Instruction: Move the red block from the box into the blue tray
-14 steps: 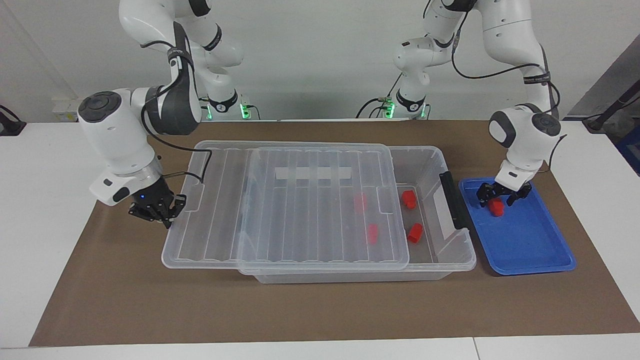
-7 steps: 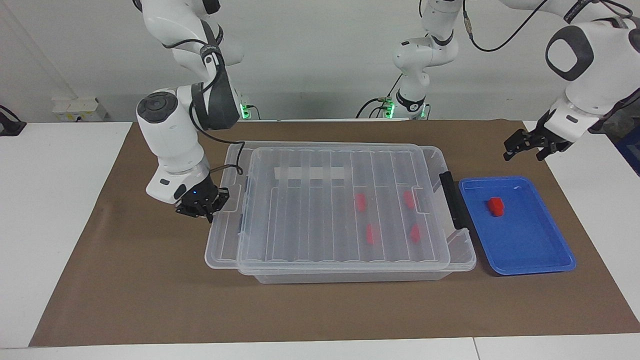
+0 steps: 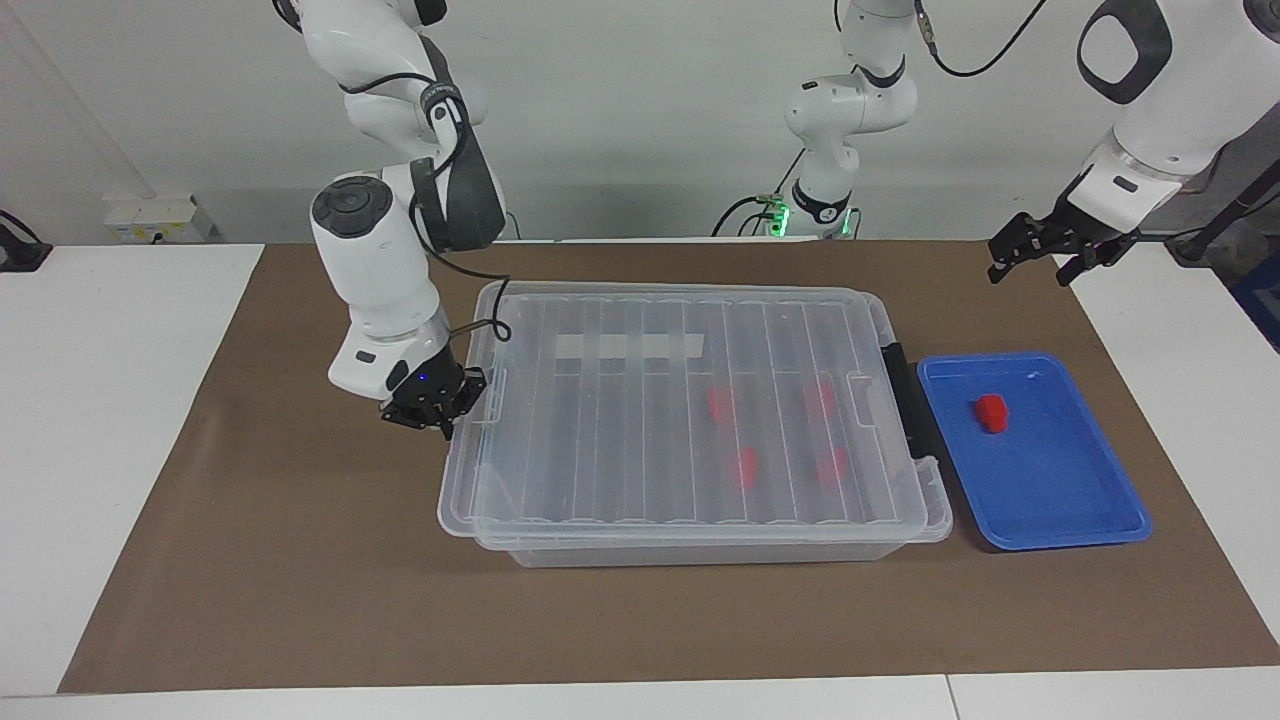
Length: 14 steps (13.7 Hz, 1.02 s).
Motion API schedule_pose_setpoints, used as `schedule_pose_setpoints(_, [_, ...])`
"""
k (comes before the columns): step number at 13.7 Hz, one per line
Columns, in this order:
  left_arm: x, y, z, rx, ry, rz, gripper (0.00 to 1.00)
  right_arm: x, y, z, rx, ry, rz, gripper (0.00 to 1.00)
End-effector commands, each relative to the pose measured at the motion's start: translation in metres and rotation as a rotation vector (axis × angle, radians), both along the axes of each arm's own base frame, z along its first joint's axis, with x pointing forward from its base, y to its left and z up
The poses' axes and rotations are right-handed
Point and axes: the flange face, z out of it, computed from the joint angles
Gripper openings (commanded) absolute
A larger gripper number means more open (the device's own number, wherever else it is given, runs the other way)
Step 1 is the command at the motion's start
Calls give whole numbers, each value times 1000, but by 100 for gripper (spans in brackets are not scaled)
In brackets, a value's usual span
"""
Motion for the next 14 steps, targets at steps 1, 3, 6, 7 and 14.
schedule_pose_setpoints(1, [-9, 4, 0, -7, 8, 21, 100, -8, 4, -1, 18, 18, 21, 0])
schedule_pose_setpoints(3, [-10, 6, 1, -7, 5, 25, 100, -9, 5, -1, 18, 18, 23, 0])
schedule_pose_setpoints(6, [-10, 4, 0, -6, 8, 16, 100, -9, 9, -1, 19, 17, 29, 0])
schedule_pose_setpoints(7, [-10, 2, 1, -3, 3, 13, 100, -9, 10, 0, 20, 14, 27, 0])
schedule_pose_setpoints(14, [15, -37, 20, 177, -64, -94, 100, -10, 18, 0, 28, 8, 34, 0])
